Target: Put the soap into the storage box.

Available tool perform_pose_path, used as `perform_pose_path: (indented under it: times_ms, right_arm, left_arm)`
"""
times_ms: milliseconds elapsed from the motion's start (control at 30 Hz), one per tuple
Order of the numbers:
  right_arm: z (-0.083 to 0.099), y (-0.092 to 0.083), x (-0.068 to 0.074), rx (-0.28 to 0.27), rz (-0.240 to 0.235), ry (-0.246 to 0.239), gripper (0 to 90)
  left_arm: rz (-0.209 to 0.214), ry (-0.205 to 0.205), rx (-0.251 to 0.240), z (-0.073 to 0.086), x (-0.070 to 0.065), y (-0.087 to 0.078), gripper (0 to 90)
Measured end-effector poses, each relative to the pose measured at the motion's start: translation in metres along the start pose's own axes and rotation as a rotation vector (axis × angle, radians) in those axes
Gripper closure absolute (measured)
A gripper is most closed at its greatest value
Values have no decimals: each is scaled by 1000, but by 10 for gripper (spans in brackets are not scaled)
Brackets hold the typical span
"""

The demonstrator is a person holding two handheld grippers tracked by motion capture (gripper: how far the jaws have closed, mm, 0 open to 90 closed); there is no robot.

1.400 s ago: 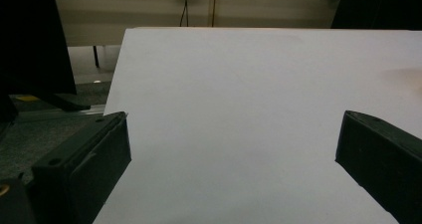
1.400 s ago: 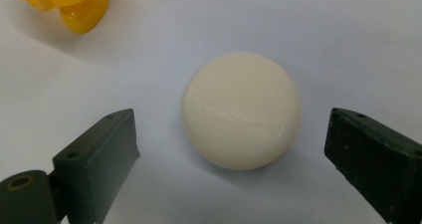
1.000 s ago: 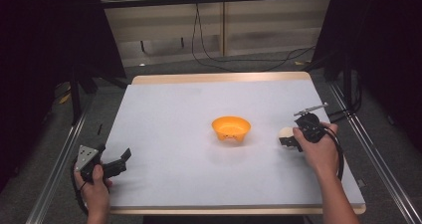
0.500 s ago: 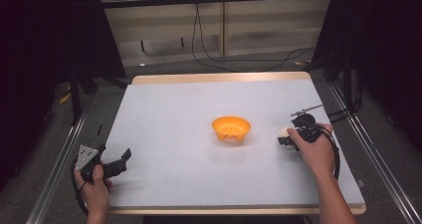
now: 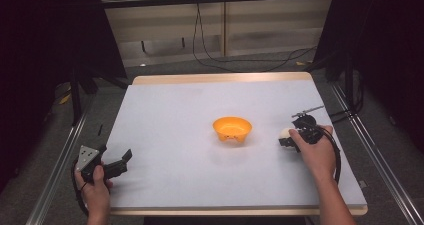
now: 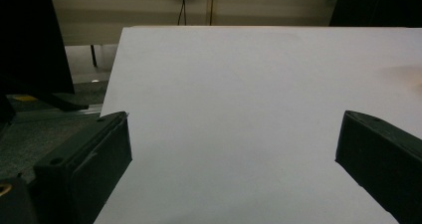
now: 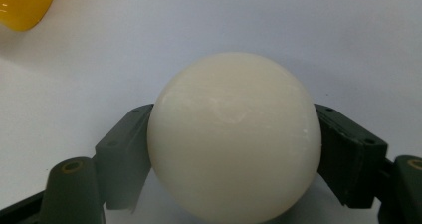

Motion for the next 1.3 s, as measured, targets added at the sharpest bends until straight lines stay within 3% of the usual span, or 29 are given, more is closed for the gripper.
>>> perform_pose_path:
  times_ms: [200,367,1300]
  right_arm:
    - [-1,-1,2,-7,-18,13,236]
    - [-5,-5,4,-11,-9,-9,236]
    - [-42,-29,37,-54,-77,-84,236]
  left_arm:
    - [2,3,4,0,0,0,9]
    - [5,0,5,0,-1,1,9]
    - [11,1,14,1,-1,1,10]
Point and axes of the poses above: each handheld gripper's, and its own axes: y roughly forward along the jaws, z roughly out of its underside, x roughly to its left, the point moved 8 cm from there along y, roughly forward along the jaws, and after that the axes turned 11 degrees about z, right-handed, at the moved point
